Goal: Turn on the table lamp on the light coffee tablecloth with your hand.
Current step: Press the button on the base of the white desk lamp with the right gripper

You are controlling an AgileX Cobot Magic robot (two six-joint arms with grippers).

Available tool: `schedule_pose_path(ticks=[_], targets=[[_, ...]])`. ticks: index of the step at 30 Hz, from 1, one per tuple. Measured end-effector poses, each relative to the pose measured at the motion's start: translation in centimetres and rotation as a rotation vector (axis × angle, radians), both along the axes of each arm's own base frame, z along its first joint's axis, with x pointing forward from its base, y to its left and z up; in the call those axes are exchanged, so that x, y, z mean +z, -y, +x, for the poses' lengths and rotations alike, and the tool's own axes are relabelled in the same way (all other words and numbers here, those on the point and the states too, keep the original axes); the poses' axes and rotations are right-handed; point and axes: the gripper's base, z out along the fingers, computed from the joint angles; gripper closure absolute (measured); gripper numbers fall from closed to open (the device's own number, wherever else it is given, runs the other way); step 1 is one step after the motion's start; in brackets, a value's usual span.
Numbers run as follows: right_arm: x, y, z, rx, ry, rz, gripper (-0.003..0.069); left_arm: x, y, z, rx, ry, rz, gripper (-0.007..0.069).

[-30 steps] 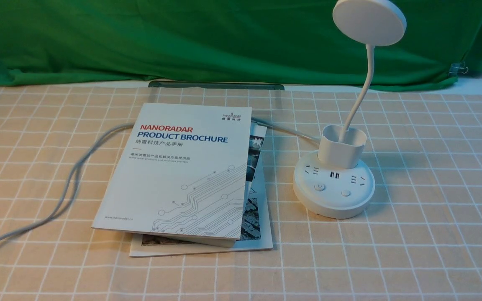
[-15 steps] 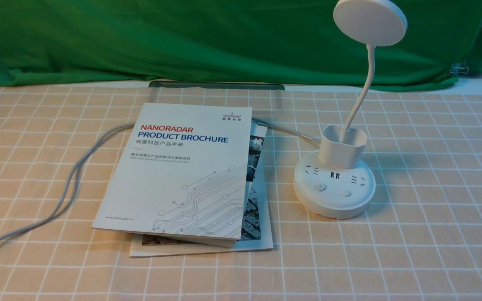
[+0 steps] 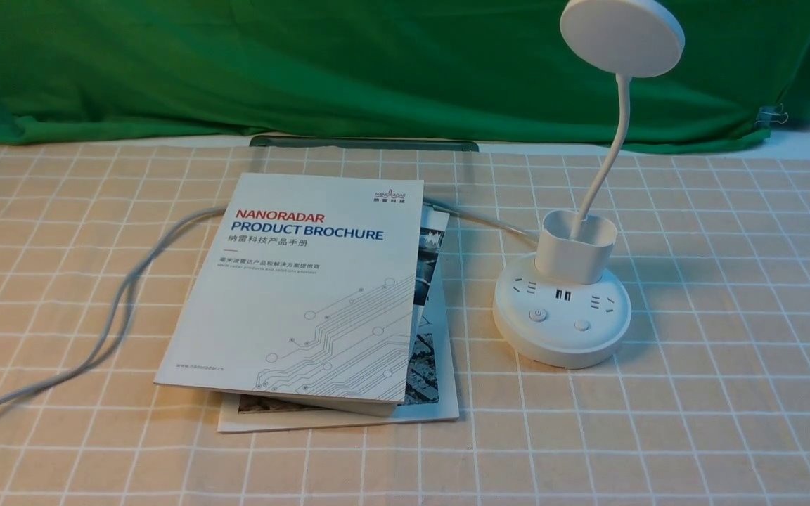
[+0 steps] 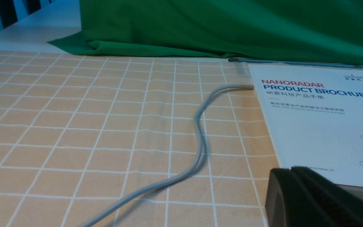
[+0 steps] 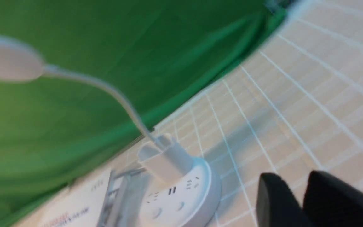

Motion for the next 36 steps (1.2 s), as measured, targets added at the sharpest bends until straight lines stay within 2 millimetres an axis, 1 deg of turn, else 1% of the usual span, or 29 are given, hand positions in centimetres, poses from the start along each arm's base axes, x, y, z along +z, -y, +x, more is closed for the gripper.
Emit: schedule_pose_path(ticks=[1, 2, 3, 4, 5, 6, 7, 8, 9, 10, 11, 13, 15, 16, 17, 18, 19, 20, 21, 22, 24, 26, 27, 28, 29, 30, 31, 35, 36], targets=[[1.6, -0.1, -0.1, 0.029, 0.011, -0.090, 0.0543, 0.0, 0.0, 0.0, 0.000, 0.000, 0.000, 0.0603], [1.9, -0.1, -0.1, 0.029, 0.017, -0.105, 0.0543, 0.0, 0.0, 0.0, 0.000, 0.000, 0.000, 0.0603], [4.0, -0.3, 0.0, 0.063, 0.011, -0.207, 0.0601, 0.0, 0.0, 0.0, 0.000, 0.000, 0.000, 0.0603], [6.4, -0.5, 0.1, 0.089, 0.012, -0.310, 0.0623, 0.0, 0.0, 0.0, 0.000, 0.000, 0.000, 0.0603], [7.6, -0.6, 0.7, 0.110, -0.015, -0.370, 0.0629, 0.0, 0.0, 0.0, 0.000, 0.000, 0.000, 0.0603], [8.4, -0.6, 0.6, 0.118, -0.013, -0.385, 0.0629, 0.0, 0.0, 0.0, 0.000, 0.000, 0.000, 0.0603], [10.4, -0.9, 1.8, 0.167, -0.072, -0.501, 0.0631, 0.0, 0.0, 0.0, 0.000, 0.000, 0.000, 0.0603], [12.1, -1.0, 2.3, 0.190, -0.081, -0.560, 0.0630, 0.0, 0.0, 0.0, 0.000, 0.000, 0.000, 0.0603], [13.3, -1.2, 3.6, 0.237, -0.133, -0.645, 0.0631, 0.0, 0.0, 0.0, 0.000, 0.000, 0.000, 0.0603], [14.0, -1.2, 3.7, 0.242, -0.124, -0.672, 0.0631, 0.0, 0.0, 0.0, 0.000, 0.000, 0.000, 0.0603], [14.8, -1.4, 4.9, 0.275, -0.165, -0.719, 0.0631, 0.0, 0.0, 0.0, 0.000, 0.000, 0.000, 0.0603], [16.9, -1.8, 7.9, 0.362, -0.253, -0.812, 0.0631, 0.0, 0.0, 0.0, 0.000, 0.000, 0.000, 0.0603], [17.5, -2.2, 10.2, 0.425, -0.323, -0.834, 0.0631, 0.0, 0.0, 0.0, 0.000, 0.000, 0.000, 0.0603], [17.5, -2.5, 11.8, 0.476, -0.370, -0.854, 0.0631, 0.0, 0.0, 0.0, 0.000, 0.000, 0.000, 0.0603], [17.2, -2.6, 12.3, 0.495, -0.394, -0.855, 0.0631, 0.0, 0.0, 0.0, 0.000, 0.000, 0.000, 0.0603], [17.0, -3.0, 13.8, 0.551, -0.441, -0.871, 0.0631, 0.0, 0.0, 0.0, 0.000, 0.000, 0.000, 0.0603], [16.3, -3.4, 15.1, 0.598, -0.490, -0.874, 0.0631, 0.0, 0.0, 0.0, 0.000, 0.000, 0.000, 0.0603], [15.4, -4.2, 16.4, 0.669, -0.547, -0.886, 0.0631, 0.0, 0.0, 0.0, 0.000, 0.000, 0.000, 0.0603], [15.3, -4.4, 16.7, 0.680, -0.556, -0.889, 0.0631, 0.0, 0.0, 0.0, 0.000, 0.000, 0.000, 0.0603], [13.7, -5.5, 18.2, 0.756, -0.621, -0.900, 0.0631, 0.0, 0.0, 0.0, 0.000, 0.000, 0.000, 0.0603], [11.9, -7.3, 19.6, 0.843, -0.675, -0.930, 0.0631, 0.0, 0.0, 0.0, 0.000, 0.000, 0.000, 0.0603], [9.6, -9.3, 21.0, 0.915, -0.724, -0.969, 0.0631, 0.0, 0.0, 0.0, 0.000, 0.000, 0.000, 0.0603], [9.4, -9.5, 21.1, 0.920, -0.725, -0.973, 0.0631, 0.0, 0.0, 0.0, 0.000, 0.000, 0.000, 0.0603], [7.6, -10.9, 22.2, 0.951, -0.747, -0.990, 0.0631, 0.0, 0.0, 0.0, 0.000, 0.000, 0.000, 0.0603], [7.6, -11.0, 22.2, 0.950, -0.742, -0.992, 0.0631, 0.0, 0.0, 0.0, 0.000, 0.000, 0.000, 0.0603], [6.6, -11.6, 22.8, 0.959, -0.754, -0.991, 0.0631, 0.0, 0.0, 0.0, 0.000, 0.000, 0.000, 0.0603], [5.2, -12.5, 23.7, 0.962, -0.761, -0.992, 0.0631, 0.0, 0.0, 0.0, 0.000, 0.000, 0.000, 0.0603], [2.4, -13.5, 25.7, 0.935, -0.754, -0.990, 0.0630, 0.0, 0.0, 0.0, 0.000, 0.000, 0.000, 0.0603], [2.2, -13.6, 26.0, 0.928, -0.746, -0.993, 0.0630, 0.0, 0.0, 0.0, 0.000, 0.000, 0.000, 0.0603]])
